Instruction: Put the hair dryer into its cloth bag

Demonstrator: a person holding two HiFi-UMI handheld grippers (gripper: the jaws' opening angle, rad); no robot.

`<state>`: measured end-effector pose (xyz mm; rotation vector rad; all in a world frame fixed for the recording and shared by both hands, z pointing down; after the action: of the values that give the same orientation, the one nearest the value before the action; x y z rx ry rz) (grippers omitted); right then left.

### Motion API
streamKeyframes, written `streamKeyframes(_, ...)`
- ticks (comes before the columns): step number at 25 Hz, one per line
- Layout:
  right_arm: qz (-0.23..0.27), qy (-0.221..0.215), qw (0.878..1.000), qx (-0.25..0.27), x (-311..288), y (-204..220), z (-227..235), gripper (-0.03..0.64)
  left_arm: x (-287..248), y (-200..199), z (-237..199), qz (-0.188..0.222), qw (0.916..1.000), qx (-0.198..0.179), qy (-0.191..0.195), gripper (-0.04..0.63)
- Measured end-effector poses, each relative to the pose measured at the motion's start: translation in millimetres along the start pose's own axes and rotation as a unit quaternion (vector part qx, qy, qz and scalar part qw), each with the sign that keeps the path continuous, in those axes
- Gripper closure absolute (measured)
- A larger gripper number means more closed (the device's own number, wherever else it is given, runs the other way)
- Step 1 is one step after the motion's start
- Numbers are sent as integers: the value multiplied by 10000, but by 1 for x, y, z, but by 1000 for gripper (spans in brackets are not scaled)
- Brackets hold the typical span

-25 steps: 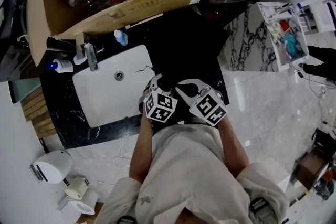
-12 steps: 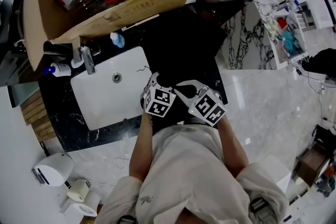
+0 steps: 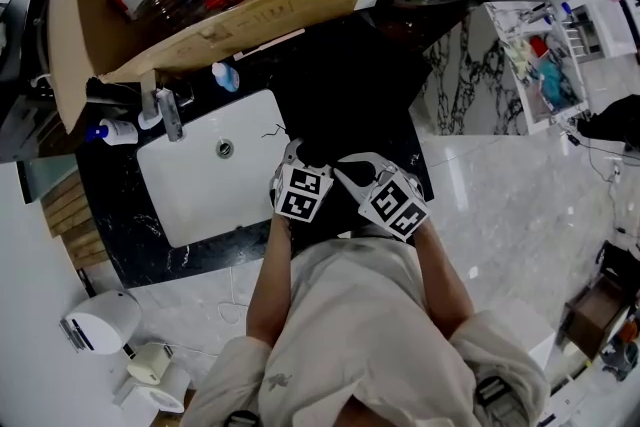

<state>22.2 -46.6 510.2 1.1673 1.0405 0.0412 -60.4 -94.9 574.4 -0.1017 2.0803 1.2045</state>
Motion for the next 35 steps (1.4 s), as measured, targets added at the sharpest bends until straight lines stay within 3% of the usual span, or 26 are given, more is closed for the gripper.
streamKeyframes(19, 208, 37, 9997, 146, 6, 3, 3, 611, 16, 2, 11, 210, 9993, 141, -272, 379)
streamKeyframes(35, 693, 172, 9973, 147, 30, -3, 4, 604, 49, 12, 36, 431, 9955, 199, -822, 379)
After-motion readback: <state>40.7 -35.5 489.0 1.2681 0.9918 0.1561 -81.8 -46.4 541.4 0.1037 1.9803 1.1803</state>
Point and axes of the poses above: the fingertips, and each gripper's own axes: x backward along the fingers, z to its right, y out of its underside, the point moved 7 cm from there along x, backward along the fingers, and after that the axes turned 15 degrees about y, right-handed, at the moved point
